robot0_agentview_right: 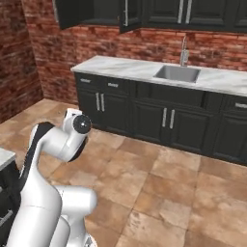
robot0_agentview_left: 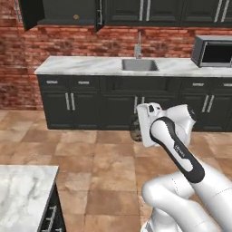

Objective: Pick the candle and jar from the dining table and place them in the open cabinet. Close the cabinet after placing the objects.

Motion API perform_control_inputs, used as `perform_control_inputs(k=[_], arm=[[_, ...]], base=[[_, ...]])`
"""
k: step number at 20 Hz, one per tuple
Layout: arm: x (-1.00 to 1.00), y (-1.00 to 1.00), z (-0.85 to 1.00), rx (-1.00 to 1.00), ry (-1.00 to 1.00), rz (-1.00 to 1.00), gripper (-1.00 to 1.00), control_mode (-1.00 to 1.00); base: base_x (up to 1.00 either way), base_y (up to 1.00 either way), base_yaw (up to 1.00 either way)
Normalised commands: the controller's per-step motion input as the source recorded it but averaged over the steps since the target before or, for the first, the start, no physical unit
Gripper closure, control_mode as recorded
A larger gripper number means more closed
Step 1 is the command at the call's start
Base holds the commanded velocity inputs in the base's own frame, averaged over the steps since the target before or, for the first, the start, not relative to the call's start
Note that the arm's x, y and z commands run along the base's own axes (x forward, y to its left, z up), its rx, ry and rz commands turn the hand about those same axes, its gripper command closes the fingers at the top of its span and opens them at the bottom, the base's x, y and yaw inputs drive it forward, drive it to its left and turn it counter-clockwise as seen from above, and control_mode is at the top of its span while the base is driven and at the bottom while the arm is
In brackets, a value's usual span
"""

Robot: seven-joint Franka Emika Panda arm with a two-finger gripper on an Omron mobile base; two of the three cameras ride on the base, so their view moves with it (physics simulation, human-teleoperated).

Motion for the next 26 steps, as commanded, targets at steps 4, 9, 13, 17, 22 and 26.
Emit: perform_control_inputs(k=[4, 9, 13, 17, 22, 26], arm=[[0.00, 0.00, 0.00, 0.00, 0.00, 0.00, 1.00, 1.00], [0.00, 0.00, 0.00, 0.00, 0.00, 0.00, 1.00, 1.00], [0.00, 0.00, 0.00, 0.00, 0.00, 0.00, 1.00, 1.00], [0.00, 0.00, 0.00, 0.00, 0.00, 0.00, 1.00, 1.00], [0.00, 0.00, 0.00, 0.00, 0.00, 0.00, 1.00, 1.00], [0.00, 0.00, 0.00, 0.00, 0.00, 0.00, 1.00, 1.00]], base=[[1.00, 0.00, -0.23], [1.00, 0.12, -0.19], [1.00, 0.33, -0.15], [0.94, 0.47, -0.12], [0.65, 0.66, -0.11], [0.41, 0.79, -0.11]])
